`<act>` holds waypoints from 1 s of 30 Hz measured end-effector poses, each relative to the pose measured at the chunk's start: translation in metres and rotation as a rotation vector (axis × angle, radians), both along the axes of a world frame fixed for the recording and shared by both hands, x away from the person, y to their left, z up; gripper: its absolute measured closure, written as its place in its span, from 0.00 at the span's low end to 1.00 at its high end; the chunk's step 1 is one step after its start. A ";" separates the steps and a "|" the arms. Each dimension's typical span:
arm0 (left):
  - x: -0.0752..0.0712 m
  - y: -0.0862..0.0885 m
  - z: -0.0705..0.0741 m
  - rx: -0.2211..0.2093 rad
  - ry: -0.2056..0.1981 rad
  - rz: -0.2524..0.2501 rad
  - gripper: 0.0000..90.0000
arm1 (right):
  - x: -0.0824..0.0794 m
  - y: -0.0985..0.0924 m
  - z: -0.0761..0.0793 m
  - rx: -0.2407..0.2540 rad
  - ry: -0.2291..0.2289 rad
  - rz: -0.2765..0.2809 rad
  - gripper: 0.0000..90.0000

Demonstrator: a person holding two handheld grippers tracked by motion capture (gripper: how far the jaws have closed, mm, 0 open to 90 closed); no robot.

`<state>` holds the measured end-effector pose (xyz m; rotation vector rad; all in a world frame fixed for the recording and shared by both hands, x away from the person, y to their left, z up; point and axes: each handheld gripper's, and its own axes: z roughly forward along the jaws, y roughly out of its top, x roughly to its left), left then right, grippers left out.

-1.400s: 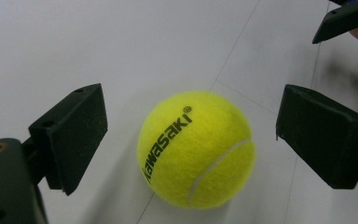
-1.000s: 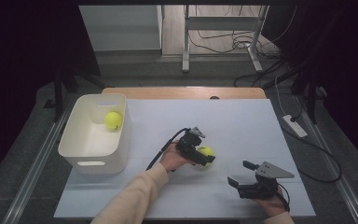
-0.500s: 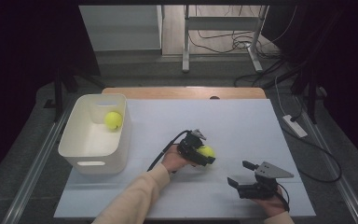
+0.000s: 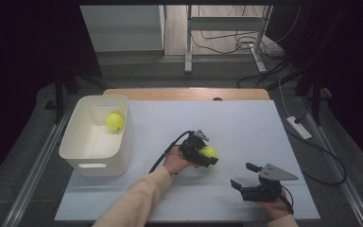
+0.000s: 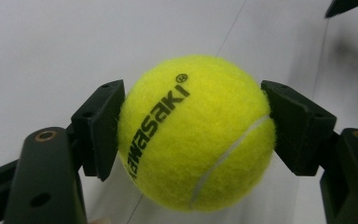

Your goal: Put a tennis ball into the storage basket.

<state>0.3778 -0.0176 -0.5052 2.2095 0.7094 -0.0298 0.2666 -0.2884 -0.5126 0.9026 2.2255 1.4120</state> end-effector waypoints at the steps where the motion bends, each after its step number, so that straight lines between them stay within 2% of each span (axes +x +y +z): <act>1: 0.000 0.002 0.002 -0.008 -0.005 0.002 0.30 | 0.000 0.000 0.000 0.001 0.000 0.000 0.11; 5: 0.000 0.010 0.012 -0.030 -0.026 0.018 0.30 | 0.000 0.000 0.000 0.002 0.000 -0.001 0.11; 11: -0.001 0.018 0.023 -0.048 -0.048 0.017 0.30 | 0.000 0.000 0.000 0.003 -0.001 0.000 0.11; 30: -0.004 0.036 0.046 -0.103 -0.102 0.052 0.30 | 0.001 0.000 0.000 0.004 -0.003 -0.005 0.11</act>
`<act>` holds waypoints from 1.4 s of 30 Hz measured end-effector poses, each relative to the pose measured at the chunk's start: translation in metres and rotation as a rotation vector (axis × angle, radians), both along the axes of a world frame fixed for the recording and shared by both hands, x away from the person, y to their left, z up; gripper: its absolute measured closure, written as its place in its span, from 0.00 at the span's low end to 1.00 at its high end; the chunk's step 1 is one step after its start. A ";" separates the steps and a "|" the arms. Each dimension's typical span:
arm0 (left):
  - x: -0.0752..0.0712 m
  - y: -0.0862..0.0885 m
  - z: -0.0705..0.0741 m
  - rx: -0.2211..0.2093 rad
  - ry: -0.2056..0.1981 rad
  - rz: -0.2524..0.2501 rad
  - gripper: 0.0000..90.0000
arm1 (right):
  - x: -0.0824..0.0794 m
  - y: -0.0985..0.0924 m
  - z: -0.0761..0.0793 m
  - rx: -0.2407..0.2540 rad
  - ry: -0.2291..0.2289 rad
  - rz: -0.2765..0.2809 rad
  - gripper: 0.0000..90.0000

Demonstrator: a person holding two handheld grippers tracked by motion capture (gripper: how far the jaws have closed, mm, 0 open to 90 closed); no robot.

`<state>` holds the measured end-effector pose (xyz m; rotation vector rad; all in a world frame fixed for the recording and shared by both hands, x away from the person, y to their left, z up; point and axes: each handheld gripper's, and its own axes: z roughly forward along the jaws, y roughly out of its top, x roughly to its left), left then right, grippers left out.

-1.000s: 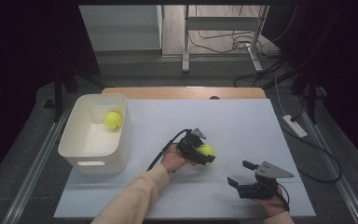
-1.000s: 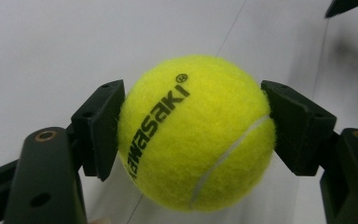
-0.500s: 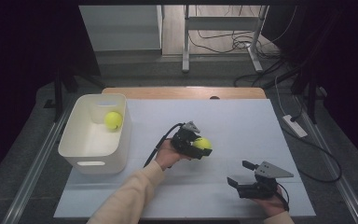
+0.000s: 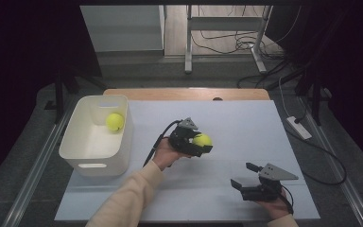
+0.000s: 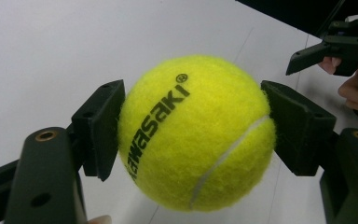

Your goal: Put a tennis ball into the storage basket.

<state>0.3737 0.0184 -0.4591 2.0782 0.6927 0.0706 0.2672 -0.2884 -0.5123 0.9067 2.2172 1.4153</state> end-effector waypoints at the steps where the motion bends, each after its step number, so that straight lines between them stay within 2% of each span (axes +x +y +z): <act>1: 0.000 0.001 0.001 -0.005 -0.001 0.001 0.30 | 0.000 0.000 0.000 0.001 0.000 -0.001 0.11; 25: -0.008 0.018 0.032 -0.053 -0.078 0.033 0.30 | 0.000 0.000 0.000 -0.002 -0.007 -0.007 0.12; 28: -0.010 0.019 0.034 -0.044 -0.096 0.032 0.30 | 0.000 0.000 0.000 -0.003 -0.007 -0.008 0.12; 42: -0.011 0.029 0.042 -0.060 -0.105 0.054 0.30 | 0.000 0.000 0.000 -0.004 -0.007 -0.006 0.12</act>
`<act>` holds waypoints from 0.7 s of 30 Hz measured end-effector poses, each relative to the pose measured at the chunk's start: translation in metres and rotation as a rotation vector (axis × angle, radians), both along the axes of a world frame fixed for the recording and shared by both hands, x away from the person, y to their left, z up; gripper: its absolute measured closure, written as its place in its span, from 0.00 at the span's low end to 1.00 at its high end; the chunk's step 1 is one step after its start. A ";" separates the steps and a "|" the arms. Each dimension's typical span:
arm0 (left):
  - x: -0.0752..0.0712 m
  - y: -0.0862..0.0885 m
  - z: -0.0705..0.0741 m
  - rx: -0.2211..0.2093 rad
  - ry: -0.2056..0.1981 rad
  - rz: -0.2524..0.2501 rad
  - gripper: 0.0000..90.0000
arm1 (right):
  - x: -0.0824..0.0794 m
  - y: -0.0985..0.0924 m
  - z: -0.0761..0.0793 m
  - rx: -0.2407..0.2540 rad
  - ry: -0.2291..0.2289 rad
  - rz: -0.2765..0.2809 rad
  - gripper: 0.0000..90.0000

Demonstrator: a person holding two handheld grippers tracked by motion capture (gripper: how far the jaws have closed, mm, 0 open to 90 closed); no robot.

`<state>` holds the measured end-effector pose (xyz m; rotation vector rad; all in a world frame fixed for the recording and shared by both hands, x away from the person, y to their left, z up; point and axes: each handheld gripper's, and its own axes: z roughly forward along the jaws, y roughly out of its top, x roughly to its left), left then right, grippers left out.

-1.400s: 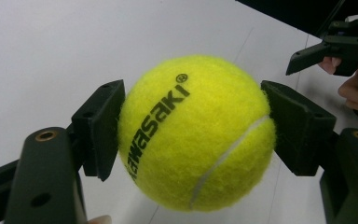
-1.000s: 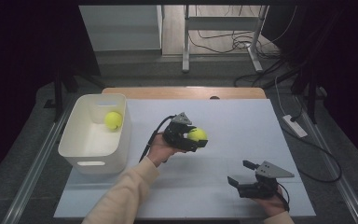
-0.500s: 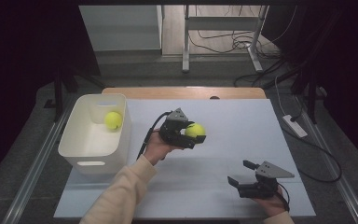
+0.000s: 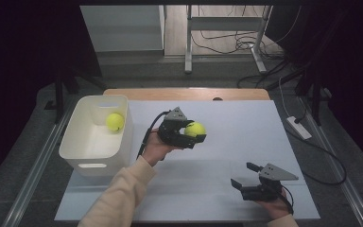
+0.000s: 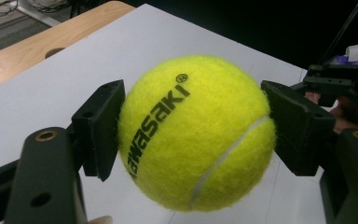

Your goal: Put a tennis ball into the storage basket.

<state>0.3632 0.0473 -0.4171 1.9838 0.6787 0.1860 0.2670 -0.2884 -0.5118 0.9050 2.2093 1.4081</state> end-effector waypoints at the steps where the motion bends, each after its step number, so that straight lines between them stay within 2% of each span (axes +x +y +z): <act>1: 0.000 0.001 0.001 -0.003 0.000 0.002 0.30 | 0.000 0.000 0.000 0.000 0.000 0.000 0.12; 12: 0.000 0.014 0.009 -0.017 -0.006 0.026 0.30 | 0.000 0.000 0.000 0.001 -0.001 -0.001 0.12; 21: -0.002 0.023 0.016 -0.031 -0.026 0.047 0.30 | 0.000 0.001 0.001 0.003 0.000 -0.003 0.12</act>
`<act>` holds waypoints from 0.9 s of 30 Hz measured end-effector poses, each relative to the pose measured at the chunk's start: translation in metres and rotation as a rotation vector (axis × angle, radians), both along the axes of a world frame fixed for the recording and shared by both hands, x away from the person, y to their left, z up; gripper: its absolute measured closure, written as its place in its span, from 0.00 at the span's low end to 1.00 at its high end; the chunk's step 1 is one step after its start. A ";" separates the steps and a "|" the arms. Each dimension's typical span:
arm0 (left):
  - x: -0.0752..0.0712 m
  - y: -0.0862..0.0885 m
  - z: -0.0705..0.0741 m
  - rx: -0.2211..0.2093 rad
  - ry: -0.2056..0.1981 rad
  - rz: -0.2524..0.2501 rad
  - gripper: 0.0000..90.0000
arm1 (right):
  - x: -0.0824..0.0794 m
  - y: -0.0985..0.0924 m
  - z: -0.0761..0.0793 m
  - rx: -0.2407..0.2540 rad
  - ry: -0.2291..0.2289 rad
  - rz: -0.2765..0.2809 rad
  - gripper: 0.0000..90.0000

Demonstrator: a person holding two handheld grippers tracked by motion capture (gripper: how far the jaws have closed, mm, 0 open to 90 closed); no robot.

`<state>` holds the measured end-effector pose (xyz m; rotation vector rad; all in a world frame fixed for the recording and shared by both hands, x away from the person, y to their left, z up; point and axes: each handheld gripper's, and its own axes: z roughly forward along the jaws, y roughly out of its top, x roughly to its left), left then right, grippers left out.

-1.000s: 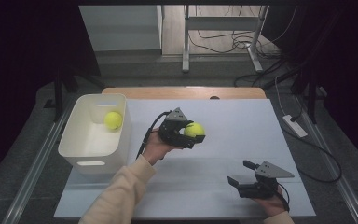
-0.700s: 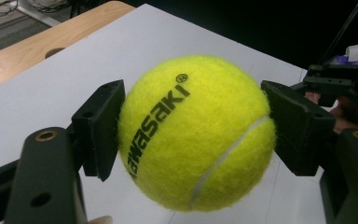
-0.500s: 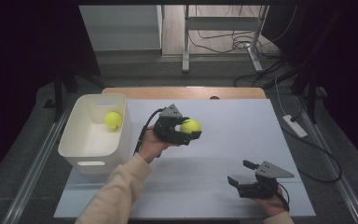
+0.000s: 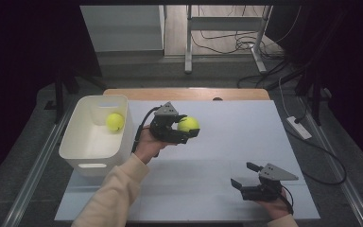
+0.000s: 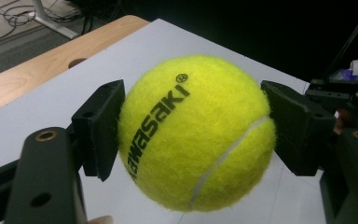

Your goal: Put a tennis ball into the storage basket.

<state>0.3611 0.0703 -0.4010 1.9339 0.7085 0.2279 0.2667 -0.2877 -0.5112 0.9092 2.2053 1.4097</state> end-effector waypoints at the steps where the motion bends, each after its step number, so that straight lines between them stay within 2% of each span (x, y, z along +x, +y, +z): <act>1: 0.000 0.000 0.000 0.000 0.000 0.000 0.30 | 0.000 0.000 0.000 0.000 0.000 0.000 0.12; 9: -0.001 0.008 0.007 -0.006 -0.010 0.027 0.30 | 0.000 0.001 0.000 -0.001 -0.001 0.003 0.12; 19: -0.004 0.016 0.016 -0.002 -0.031 0.036 0.30 | 0.000 0.001 0.000 0.000 0.001 0.000 0.12; 23: -0.006 0.023 0.021 -0.026 -0.036 0.055 0.30 | 0.000 0.001 0.000 0.004 0.002 0.000 0.12; 27: -0.006 0.030 0.025 -0.025 -0.044 0.077 0.30 | 0.000 0.002 0.000 -0.001 0.003 0.004 0.12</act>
